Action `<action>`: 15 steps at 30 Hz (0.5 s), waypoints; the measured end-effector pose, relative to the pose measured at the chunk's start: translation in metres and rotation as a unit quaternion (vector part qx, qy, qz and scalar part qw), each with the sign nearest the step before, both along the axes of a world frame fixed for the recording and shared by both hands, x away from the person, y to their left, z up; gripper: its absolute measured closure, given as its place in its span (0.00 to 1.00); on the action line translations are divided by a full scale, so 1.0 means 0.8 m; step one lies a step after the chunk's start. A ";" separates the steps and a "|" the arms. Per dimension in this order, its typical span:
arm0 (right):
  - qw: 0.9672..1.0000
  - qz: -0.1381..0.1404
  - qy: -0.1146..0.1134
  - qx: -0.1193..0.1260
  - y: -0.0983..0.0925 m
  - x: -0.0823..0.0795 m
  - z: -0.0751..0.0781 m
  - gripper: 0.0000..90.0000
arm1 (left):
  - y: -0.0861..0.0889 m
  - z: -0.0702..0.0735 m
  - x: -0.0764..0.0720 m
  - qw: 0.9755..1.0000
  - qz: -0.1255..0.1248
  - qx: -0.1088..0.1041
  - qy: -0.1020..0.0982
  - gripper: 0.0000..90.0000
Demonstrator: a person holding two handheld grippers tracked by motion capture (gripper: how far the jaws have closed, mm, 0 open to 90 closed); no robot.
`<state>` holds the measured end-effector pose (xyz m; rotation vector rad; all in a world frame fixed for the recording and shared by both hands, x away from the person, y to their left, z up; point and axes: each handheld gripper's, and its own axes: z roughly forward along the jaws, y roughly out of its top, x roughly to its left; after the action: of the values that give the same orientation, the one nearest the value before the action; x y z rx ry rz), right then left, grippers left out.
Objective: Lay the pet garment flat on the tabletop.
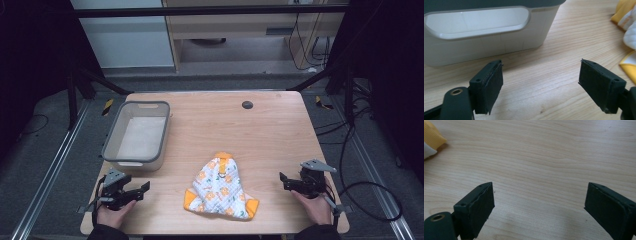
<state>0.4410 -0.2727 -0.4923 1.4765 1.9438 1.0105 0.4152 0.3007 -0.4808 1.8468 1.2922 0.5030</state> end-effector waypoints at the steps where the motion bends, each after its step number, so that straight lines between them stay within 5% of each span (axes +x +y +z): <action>1: 1.000 0.002 -0.001 -0.001 -0.001 -0.001 0.001 0.10 | 0.000 0.002 -0.002 1.000 0.000 -0.002 -0.003 0.22; 6: 1.000 0.012 -0.006 0.012 0.000 -0.008 0.004 0.12 | -0.002 0.004 -0.004 0.999 -0.011 -0.030 0.011 0.23; 15: 0.999 0.035 -0.017 0.037 0.008 -0.019 0.013 0.18 | -0.007 0.012 -0.010 0.999 -0.023 -0.023 0.002 0.25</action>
<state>0.4259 -0.2664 -0.4817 1.4290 1.9649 1.1420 0.4069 0.2950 -0.4708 1.8361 1.2499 0.4416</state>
